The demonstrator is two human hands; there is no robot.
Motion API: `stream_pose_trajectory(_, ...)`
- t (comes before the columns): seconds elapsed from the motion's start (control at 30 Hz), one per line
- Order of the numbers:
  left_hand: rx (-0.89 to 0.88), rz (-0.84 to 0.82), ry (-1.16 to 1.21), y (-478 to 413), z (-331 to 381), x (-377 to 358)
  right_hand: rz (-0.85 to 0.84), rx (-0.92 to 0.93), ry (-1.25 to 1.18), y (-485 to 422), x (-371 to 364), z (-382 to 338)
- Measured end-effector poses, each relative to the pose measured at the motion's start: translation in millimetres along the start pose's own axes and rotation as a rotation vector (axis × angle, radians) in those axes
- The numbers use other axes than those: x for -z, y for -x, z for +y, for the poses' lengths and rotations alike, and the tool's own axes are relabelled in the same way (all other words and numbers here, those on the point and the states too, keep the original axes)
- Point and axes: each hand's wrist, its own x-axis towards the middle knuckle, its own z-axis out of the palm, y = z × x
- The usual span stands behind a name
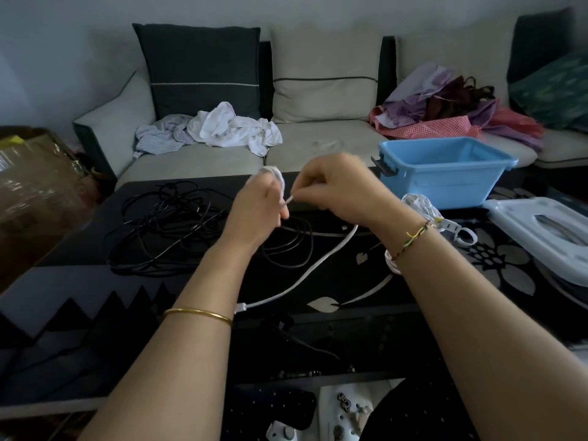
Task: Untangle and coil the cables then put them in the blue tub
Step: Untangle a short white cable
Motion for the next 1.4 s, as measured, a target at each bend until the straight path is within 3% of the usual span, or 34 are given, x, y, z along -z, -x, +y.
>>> stream_pose_trajectory(0.13,0.145,-0.262,0.055,-0.6,11.5,-0.2,0.228,-0.003,-0.042,-3.9,1.1,15.1)
stream_pose_trajectory(0.3,0.337,-0.448,0.488,5.7,24.0,6.1,0.385,-0.144,-0.236,-7.9,-0.2,40.2)
stream_pose_trajectory(0.43,0.379,-0.513,0.874,4.7,27.2,4.8,0.288,-0.192,-0.338,-5.0,-15.1,45.8)
stream_pose_trajectory(0.67,0.423,-0.214,1.255,-2.1,26.6,3.8,-0.087,-0.314,-0.441,2.7,-35.5,35.5)
stream_pose_trajectory(0.83,0.398,0.002,1.162,-3.9,25.6,5.9,-0.442,-0.212,-0.306,9.4,-30.7,12.6)
stream_pose_trajectory(1.07,0.217,0.228,0.593,-6.6,14.5,1.1,-0.711,-0.154,-0.251,13.4,-20.6,-7.7)
stream_pose_trajectory(1.13,0.158,0.197,0.409,-2.5,6.8,2.1,-0.644,-0.069,-0.148,15.1,-13.2,-14.0)
stream_pose_trajectory(1.3,0.224,-0.114,0.039,3.5,6.8,-2.5,-0.173,-0.023,-0.082,6.9,4.8,-0.9)
stream_pose_trajectory(1.4,0.343,-0.325,0.180,3.2,15.2,-4.4,0.034,-0.037,-0.048,2.6,7.9,15.4)
